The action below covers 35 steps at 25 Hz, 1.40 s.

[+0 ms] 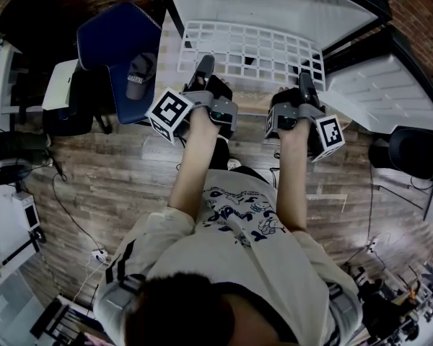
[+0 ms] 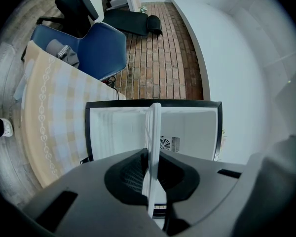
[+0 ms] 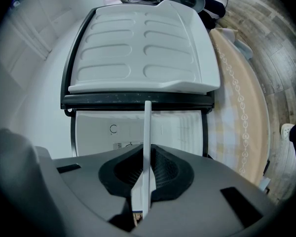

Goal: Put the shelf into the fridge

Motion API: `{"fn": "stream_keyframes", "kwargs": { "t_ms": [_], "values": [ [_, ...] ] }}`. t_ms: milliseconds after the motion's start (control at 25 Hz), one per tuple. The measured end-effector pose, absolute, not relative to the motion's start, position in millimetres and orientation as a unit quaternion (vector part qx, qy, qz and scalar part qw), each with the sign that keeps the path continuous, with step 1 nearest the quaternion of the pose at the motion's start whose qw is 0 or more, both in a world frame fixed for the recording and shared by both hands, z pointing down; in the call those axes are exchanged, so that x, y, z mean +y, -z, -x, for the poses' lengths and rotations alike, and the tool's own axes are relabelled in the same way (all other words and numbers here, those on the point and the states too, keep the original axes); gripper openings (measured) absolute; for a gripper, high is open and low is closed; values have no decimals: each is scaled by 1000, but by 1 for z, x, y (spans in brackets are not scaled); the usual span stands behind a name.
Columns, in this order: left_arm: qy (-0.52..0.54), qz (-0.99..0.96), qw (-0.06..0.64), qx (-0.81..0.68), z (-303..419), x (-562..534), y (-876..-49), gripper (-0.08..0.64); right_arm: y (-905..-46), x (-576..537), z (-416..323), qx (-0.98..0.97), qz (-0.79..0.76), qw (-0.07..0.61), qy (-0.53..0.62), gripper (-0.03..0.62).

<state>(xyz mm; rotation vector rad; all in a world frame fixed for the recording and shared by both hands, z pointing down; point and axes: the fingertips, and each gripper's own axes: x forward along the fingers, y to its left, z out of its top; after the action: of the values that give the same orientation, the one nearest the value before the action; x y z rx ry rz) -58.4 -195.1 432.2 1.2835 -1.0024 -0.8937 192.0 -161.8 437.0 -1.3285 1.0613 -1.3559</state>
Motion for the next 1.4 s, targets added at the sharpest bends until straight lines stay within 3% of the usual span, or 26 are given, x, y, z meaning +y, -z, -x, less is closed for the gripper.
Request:
{"fn": "stream_keyframes", "kwargs": {
  "t_ms": [1400],
  "values": [
    [400, -549, 602, -419, 60, -201, -451, 37, -445, -162, -189, 429, 540, 466, 555, 48]
  ]
}}
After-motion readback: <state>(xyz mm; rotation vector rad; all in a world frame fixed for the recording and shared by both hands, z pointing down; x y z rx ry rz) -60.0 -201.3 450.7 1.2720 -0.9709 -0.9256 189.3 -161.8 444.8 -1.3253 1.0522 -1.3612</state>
